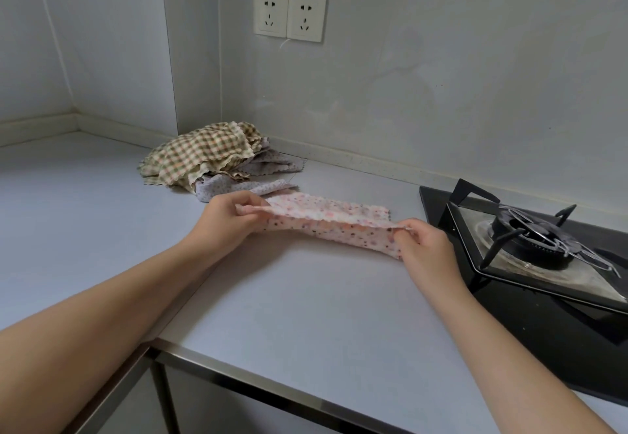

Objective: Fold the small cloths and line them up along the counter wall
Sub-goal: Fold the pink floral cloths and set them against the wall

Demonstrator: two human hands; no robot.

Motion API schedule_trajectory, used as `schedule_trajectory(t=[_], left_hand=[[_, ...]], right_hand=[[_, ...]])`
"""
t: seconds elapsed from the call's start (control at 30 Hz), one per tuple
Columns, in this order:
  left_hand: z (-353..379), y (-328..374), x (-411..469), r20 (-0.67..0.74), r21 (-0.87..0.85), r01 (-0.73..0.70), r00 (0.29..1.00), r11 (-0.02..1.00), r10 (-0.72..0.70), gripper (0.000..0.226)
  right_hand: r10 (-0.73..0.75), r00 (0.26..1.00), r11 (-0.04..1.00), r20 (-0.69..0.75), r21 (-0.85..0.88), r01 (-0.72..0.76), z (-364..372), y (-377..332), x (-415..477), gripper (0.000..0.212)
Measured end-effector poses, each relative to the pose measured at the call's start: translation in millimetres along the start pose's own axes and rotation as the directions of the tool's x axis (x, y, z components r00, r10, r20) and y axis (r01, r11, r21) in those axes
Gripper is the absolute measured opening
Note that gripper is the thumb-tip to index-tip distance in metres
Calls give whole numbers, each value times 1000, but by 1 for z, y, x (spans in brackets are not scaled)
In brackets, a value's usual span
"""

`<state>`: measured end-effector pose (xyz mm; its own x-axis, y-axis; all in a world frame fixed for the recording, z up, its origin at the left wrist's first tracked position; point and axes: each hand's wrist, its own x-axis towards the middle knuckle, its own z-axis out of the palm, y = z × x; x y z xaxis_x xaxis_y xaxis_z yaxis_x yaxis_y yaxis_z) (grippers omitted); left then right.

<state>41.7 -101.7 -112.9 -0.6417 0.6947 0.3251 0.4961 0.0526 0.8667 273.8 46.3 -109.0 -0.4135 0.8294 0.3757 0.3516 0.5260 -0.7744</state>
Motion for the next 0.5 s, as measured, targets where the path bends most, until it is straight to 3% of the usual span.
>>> schedule_trajectory(t=[0.17, 0.3, 0.4, 0.5], left_hand=[[2, 3, -5, -6, -66, 69, 998, 995, -70, 15], [3, 12, -7, 15, 196, 74, 997, 978, -78, 29], [3, 18, -7, 99, 401, 147, 974, 904, -203, 34], [1, 25, -7, 176, 452, 230, 924, 862, -339, 35]], right_hand=[[88, 996, 994, 15, 61, -89, -6, 4, 3, 31], [151, 988, 989, 34, -11, -150, -8, 4, 3, 30], [144, 988, 979, 54, -153, -134, -8, 5, 2, 29], [141, 987, 954, 73, -278, -115, -8, 7, 1, 26]])
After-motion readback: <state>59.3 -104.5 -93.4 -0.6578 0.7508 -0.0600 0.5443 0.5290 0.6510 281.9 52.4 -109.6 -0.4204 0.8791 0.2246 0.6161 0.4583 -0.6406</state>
